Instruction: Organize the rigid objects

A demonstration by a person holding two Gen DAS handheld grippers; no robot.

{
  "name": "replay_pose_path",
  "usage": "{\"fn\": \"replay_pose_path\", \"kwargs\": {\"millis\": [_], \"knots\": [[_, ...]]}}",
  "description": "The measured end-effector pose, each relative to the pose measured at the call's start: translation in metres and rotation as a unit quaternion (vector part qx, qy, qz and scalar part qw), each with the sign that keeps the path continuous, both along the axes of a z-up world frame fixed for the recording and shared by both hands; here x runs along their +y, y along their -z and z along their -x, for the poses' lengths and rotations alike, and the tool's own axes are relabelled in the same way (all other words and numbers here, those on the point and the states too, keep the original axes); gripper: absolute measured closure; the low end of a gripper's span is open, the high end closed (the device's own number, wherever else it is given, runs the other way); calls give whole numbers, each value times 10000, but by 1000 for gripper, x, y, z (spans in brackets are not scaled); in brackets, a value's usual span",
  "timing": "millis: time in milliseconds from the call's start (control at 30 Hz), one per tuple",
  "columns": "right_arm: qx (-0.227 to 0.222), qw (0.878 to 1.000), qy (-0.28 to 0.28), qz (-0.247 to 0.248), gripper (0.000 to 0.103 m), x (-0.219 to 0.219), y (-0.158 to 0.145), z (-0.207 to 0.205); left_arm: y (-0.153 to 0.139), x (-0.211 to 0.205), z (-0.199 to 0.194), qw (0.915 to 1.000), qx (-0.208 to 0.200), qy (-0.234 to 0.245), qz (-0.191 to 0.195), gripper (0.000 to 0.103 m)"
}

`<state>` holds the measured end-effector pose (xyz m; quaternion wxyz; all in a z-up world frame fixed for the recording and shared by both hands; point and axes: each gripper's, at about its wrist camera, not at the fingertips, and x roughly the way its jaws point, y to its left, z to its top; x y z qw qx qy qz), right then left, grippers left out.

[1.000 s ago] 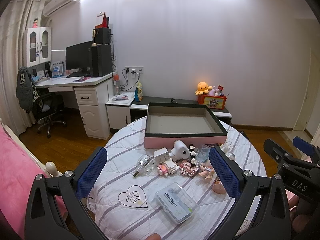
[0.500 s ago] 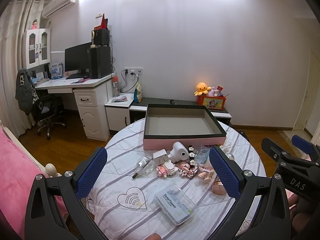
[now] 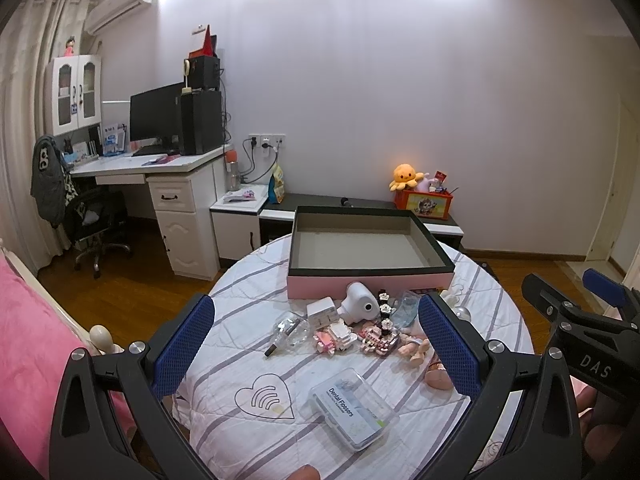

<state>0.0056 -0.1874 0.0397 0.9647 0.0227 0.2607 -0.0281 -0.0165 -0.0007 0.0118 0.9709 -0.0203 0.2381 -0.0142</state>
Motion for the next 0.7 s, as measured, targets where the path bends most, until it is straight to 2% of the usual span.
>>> {"fn": "replay_pose_path", "kwargs": {"millis": [300, 700], "knots": [[342, 9994, 94, 39, 0, -8, 25, -13, 32, 6, -12, 9994, 357, 10, -5, 0], [1378, 9904, -56, -12, 0, -17, 102, -40, 114, -12, -25, 9920, 1238, 259, -56, 0]]}}
